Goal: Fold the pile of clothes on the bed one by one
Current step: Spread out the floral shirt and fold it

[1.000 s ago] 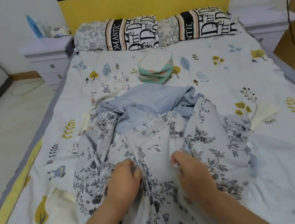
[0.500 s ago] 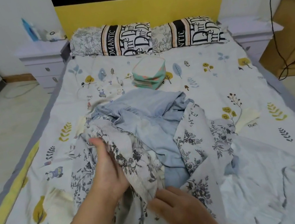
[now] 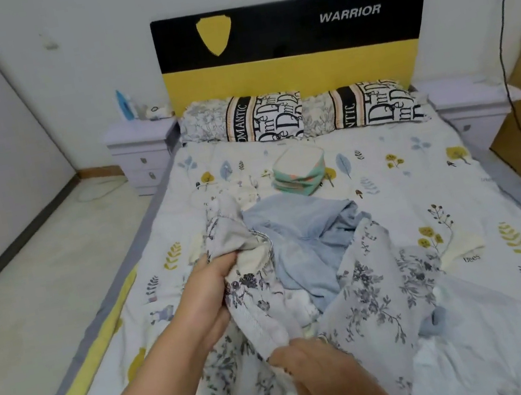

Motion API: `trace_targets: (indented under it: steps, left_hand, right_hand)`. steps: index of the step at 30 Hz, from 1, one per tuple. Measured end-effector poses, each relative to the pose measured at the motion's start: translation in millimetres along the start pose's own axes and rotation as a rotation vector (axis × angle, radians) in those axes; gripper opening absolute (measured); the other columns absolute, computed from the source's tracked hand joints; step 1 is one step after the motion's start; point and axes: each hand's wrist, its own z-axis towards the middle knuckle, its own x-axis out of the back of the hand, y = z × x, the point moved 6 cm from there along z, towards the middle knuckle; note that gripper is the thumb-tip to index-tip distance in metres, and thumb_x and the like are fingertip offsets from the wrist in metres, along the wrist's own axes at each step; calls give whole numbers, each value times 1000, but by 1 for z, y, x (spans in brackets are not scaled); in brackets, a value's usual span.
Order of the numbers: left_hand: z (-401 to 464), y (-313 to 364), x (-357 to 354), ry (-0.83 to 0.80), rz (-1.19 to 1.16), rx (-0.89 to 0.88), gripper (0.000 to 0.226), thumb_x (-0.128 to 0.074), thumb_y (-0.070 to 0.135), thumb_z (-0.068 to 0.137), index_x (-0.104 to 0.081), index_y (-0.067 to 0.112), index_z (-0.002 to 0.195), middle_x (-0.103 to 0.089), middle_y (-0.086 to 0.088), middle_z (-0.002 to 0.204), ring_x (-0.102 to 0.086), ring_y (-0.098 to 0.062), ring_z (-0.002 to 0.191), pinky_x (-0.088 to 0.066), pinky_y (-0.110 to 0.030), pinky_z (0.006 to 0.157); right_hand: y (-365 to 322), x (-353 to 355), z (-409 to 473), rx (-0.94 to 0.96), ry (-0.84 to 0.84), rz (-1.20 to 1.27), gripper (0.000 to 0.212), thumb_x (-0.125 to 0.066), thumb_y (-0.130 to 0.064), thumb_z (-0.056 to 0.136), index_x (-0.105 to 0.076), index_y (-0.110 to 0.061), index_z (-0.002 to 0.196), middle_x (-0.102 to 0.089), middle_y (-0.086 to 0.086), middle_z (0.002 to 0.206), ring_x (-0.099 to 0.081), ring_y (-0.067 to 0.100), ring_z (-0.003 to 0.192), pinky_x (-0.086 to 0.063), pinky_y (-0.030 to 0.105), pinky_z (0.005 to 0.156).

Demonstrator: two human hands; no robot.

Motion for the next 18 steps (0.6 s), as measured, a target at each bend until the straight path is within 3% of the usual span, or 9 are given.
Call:
trace_targets:
  steps: [2,4,7,9,11,13,15,17,18]
  left_hand:
    - [-20,22,-7,-56,-18,-29,29,-48,-4,83,-64,0,107,-71,-18,99,-69,-28,90,-57,-39,77]
    - [-44,48,-15,-134,-4,-74,35,-47,-5,78,-62,-4,109,-69,-20,102,-68,-28,93,-57,-38,79]
    - [-79,87,-23,-271,13,-124,45,-47,-1,62,-61,-6,105,-71,-18,94,-70,-24,82,-59,-32,73]
    - [-101,109,-25,-323,20,-145,46,-47,0,59,-62,-8,101,-72,-18,89,-71,-24,77,-59,-33,69]
    - [-122,126,-27,-375,35,-162,40,-51,0,53,-69,-6,88,-72,-18,81,-71,-24,71,-59,-32,63]
    - [-142,138,-29,-435,49,-169,36,-55,-5,44,-75,-1,73,-72,-16,77,-71,-23,70,-58,-29,58]
    - [-158,147,-27,-466,44,-189,35,-63,-1,34,-76,2,67,-73,-13,73,-71,-20,68,-56,-26,55]
    - [-164,156,-17,-415,8,-202,28,-61,11,42,-75,1,64,-72,-13,71,-71,-20,66,-56,-26,53]
    - [-163,161,-9,-365,-5,-211,28,-52,8,50,-75,0,66,-72,-15,73,-71,-21,66,-57,-28,53]
  right_hand:
    - [-13,13,2,-4,-50,130,24,-66,-19,80,-69,-27,102,-67,-12,106,-66,6,83,-53,17,68]
    - [-25,34,6,-73,-21,350,28,-56,-38,86,-64,-35,113,-55,-20,128,-62,-1,99,-49,14,85]
    - [-27,82,22,-200,331,533,37,-53,-26,85,-56,-49,115,-62,-21,106,-62,1,90,-50,12,74]
    - [-21,104,37,-331,418,576,54,-53,-21,88,-39,-66,114,-53,-18,116,-56,-1,99,-48,12,79]
    - [-18,113,56,-440,238,544,89,-61,-12,84,-9,-75,118,-25,-19,145,-33,2,130,-35,24,103]
    - [-27,118,75,-430,-3,530,110,-69,-5,78,7,-77,114,8,-32,147,1,-1,138,-18,28,108]
    - [-45,121,88,-364,-156,487,104,-72,-5,73,-5,-71,118,9,-31,147,10,0,140,-10,37,116]
    - [-59,125,96,-328,-139,449,72,-69,-3,71,-44,-49,121,-32,-11,149,-26,12,139,-23,45,114]
    - [-64,130,98,-332,-87,431,51,-67,0,71,-61,-33,110,-58,-3,129,-50,14,121,-39,39,105]
